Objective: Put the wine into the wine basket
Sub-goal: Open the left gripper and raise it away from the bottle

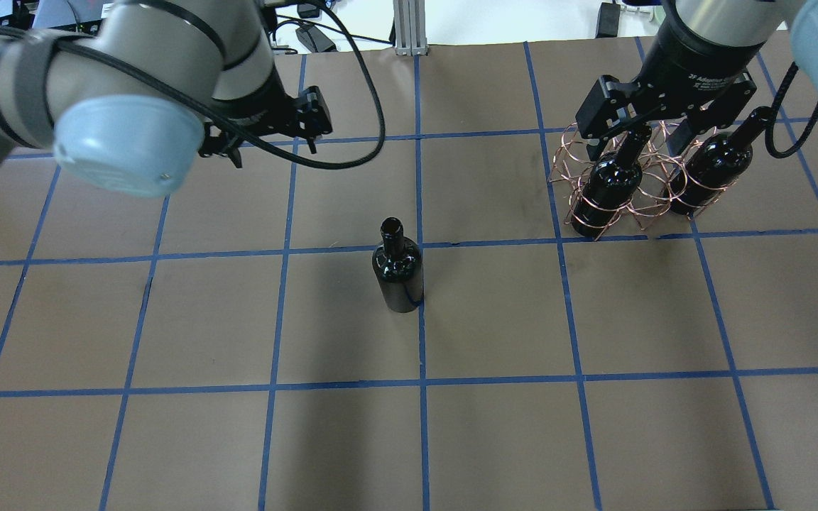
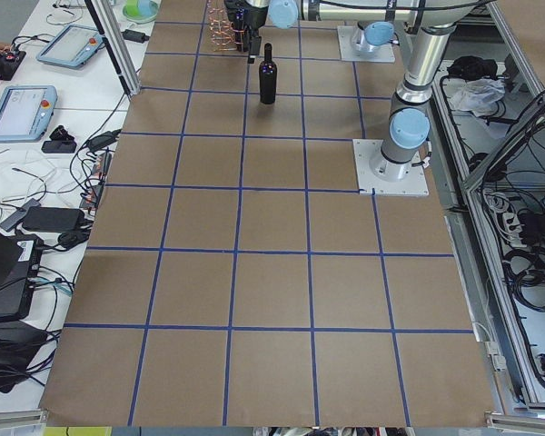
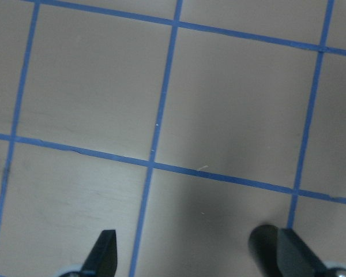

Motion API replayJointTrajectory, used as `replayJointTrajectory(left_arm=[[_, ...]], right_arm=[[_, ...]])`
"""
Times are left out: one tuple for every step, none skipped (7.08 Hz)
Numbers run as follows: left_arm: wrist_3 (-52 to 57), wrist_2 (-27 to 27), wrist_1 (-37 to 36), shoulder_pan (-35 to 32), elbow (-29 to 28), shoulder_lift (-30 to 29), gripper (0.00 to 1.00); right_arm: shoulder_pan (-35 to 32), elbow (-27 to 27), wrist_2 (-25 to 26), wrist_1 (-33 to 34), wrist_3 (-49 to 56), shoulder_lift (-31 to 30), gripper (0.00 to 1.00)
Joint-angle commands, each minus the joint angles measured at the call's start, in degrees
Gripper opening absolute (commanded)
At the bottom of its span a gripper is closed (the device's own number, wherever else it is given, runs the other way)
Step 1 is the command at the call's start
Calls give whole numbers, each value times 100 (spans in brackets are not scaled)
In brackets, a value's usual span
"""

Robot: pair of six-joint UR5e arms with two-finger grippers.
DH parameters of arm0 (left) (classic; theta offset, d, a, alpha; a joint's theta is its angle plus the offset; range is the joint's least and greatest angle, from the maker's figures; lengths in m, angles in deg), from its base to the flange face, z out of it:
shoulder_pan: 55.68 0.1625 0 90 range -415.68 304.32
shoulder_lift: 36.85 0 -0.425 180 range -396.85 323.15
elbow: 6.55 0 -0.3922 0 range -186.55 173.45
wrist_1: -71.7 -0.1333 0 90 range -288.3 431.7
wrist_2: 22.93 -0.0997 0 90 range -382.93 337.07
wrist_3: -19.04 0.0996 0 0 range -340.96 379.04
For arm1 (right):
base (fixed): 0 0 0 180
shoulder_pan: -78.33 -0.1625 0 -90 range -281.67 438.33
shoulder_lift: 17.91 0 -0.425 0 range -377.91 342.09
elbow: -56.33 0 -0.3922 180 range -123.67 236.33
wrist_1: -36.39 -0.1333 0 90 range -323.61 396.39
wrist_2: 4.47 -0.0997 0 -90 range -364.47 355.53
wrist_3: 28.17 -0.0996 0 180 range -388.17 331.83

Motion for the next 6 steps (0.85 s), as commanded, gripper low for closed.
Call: replayJointTrajectory(left_arm=[[1659, 258, 768, 1032, -335, 101, 97], [1690, 337, 1154, 1035, -510, 267, 97], [1838, 338, 1558, 1139, -686, 347, 97], [1926, 399, 1954, 1123, -731, 426, 98], [1936, 565, 2019, 1097, -723, 523, 100], [1945, 541, 2054, 1088, -670, 532, 100]], right_arm=[[0, 7, 26, -4, 8, -1, 100], [0, -2, 9, 5, 8, 8, 100], [0, 7, -9, 5, -44, -1, 100], [-9, 7, -9, -13, -45, -1, 100], [-9, 7, 34, -91, 7, -1, 100], [-9, 7, 0, -75, -1, -1, 100]])
